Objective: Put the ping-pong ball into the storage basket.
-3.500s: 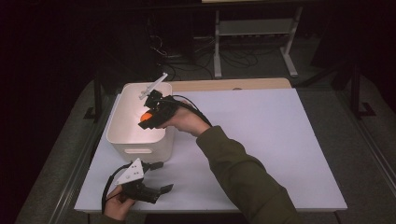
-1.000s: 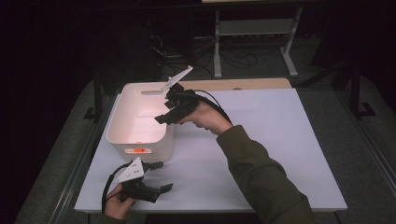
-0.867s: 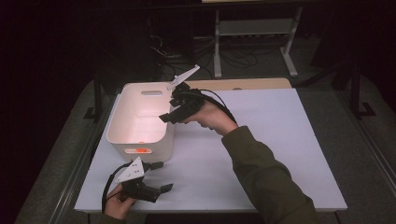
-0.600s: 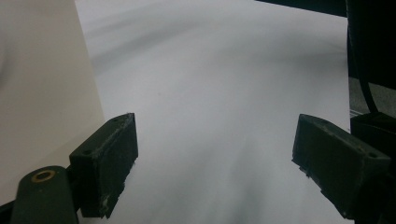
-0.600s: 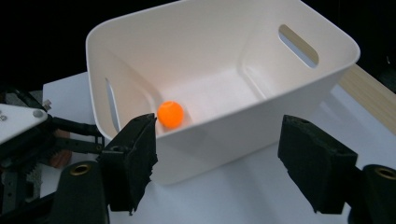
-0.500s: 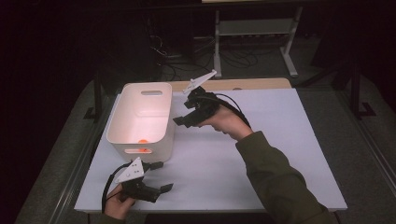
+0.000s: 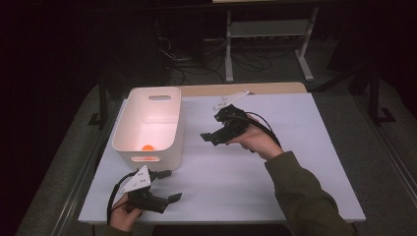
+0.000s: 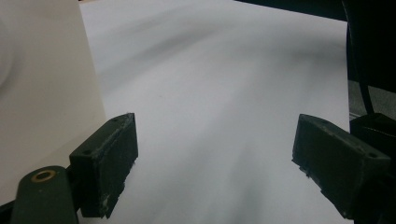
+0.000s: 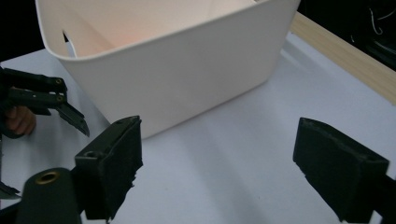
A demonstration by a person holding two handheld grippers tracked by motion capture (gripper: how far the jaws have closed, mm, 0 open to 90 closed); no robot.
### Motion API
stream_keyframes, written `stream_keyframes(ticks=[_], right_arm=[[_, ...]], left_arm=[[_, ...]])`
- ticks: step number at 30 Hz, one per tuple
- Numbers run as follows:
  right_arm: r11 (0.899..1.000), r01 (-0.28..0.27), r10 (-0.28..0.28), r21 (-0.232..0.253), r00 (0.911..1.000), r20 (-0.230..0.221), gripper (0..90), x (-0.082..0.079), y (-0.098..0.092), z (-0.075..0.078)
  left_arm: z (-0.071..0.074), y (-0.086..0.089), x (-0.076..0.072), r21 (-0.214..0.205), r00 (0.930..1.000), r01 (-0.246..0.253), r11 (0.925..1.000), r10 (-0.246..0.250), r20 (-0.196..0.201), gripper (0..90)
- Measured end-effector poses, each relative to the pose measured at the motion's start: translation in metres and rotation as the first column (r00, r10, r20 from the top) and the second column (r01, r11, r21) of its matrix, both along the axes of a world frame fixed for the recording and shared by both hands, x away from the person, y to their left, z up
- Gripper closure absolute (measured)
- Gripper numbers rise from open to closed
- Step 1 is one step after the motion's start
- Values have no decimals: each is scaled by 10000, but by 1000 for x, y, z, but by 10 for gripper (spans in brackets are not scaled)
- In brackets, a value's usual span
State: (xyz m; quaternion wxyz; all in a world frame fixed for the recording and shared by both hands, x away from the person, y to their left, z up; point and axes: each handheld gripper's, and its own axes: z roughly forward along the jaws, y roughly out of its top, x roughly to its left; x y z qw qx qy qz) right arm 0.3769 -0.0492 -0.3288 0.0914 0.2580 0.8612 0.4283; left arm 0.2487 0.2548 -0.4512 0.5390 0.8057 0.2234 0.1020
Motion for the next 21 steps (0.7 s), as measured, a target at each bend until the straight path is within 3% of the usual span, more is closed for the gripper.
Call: stream_keyframes(ticks=[11,21], right_arm=[[9972,741,-741,-51,9972,70,72,-13,-21,-33],[9864,1639,-1640,101,9865,42,15,-30,-46,-68]], left_arm=[[0,-1,0,90,10000,1,10000,-1,12,141],[0,0,-1,-7,10000,14,10000,-14,75,141]])
